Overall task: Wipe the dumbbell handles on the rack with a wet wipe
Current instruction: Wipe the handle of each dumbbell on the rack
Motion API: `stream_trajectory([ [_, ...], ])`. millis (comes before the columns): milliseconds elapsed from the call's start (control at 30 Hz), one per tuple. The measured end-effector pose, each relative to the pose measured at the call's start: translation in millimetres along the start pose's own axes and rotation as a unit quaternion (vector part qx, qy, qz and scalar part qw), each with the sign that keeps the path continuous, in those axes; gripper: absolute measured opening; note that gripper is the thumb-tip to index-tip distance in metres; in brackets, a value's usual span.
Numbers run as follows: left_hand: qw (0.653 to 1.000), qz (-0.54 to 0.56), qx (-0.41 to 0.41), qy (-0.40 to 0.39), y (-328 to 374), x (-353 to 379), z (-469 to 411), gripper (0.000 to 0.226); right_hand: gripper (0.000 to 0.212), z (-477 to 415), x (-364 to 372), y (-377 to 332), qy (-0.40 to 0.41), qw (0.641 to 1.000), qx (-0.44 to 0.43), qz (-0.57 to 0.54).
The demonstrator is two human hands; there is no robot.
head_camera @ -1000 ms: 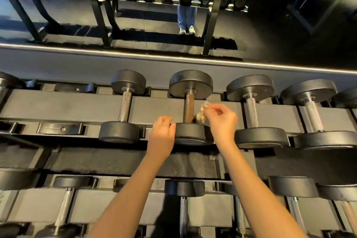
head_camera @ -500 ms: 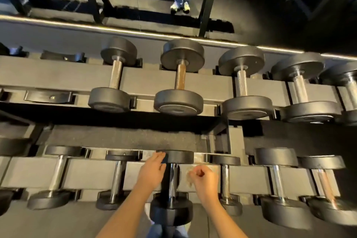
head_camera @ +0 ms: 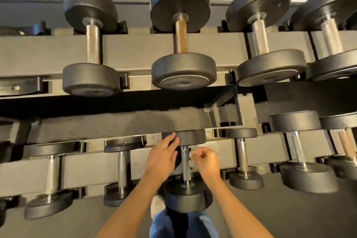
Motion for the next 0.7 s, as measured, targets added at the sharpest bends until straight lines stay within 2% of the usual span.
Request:
stream_trajectory([
  [100,1.000,-0.003,0.008,0.007,-2,0,2,0.049,0.006,-10,13,9,0.010,1.000,0.014,-0.003],
  [167,1.000,0.002,0.012,0.012,-2,0,4,0.050,0.006,-14,20,14,0.016,0.999,0.027,-0.016],
  [333,0.999,0.016,0.021,0.020,-6,6,4,0.049,0.009,0,32,14,0.042,0.997,-0.017,-0.063],
  [433,0.998,0.032,0.012,0.044,-6,8,6,0.049,0.005,8,35,26,0.017,0.997,-0.038,-0.065],
  [600,0.996,0.048,-0.002,0.079,-6,16,10,0.049,0.016,4,33,27,-0.020,0.995,-0.040,-0.086],
  [700,0.994,0.048,-0.007,0.102,-5,18,11,0.049,0.007,-5,30,13,0.010,0.992,-0.066,-0.104],
])
Point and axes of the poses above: each hand's wrist, its own z-axis away from the middle knuckle, its own x-axis out of the palm, y = z × x, the point moved 8 cm from there along -z, towards the middle knuckle, and after that the axes turned 8 degrees about y, right-handed, at the moved point
